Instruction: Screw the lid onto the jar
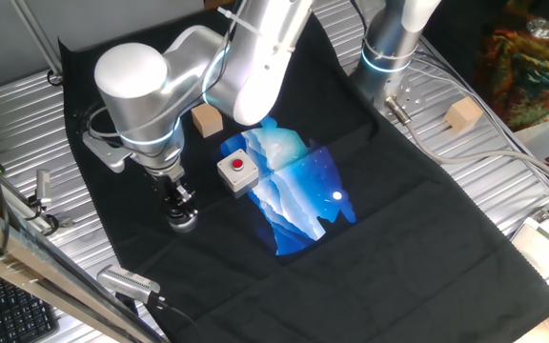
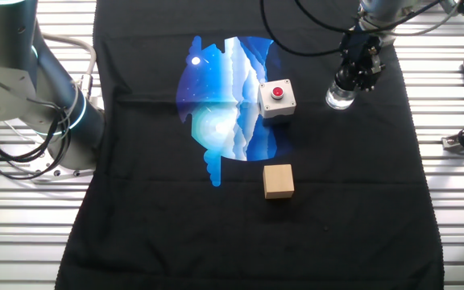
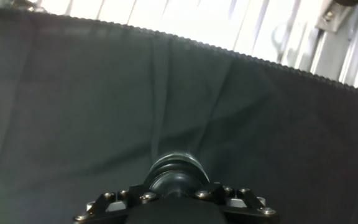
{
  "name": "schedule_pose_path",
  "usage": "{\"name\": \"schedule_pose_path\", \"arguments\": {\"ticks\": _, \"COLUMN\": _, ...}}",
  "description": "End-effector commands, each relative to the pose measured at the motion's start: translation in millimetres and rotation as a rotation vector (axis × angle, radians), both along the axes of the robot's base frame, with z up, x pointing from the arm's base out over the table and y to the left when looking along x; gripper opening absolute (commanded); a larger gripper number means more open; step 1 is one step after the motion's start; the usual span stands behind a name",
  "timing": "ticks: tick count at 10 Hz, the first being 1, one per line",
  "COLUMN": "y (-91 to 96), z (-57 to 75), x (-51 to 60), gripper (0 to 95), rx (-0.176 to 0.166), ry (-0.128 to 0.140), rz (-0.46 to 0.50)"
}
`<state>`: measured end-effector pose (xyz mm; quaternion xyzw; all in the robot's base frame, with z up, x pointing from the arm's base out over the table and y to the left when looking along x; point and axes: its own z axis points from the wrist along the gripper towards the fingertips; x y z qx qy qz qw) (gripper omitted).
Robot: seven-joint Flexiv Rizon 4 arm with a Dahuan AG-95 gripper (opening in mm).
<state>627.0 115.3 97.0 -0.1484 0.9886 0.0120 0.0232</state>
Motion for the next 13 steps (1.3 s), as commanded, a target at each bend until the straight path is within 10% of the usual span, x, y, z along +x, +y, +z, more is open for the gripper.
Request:
{"name": "schedule_pose_path", "arguments": {"ticks": 1, "y": 0.1, "z": 0.1, "x": -0.1, "gripper": 0.0, "rx": 0.000, "ry": 0.001, "rz": -0.069}}
{"name": "schedule_pose_path", "arguments": {"ticks": 13, "y": -0.4, "z": 0.1, "x": -0.2, "gripper": 0.0, "rx": 0.016, "ry": 0.004, "rz": -0.348}}
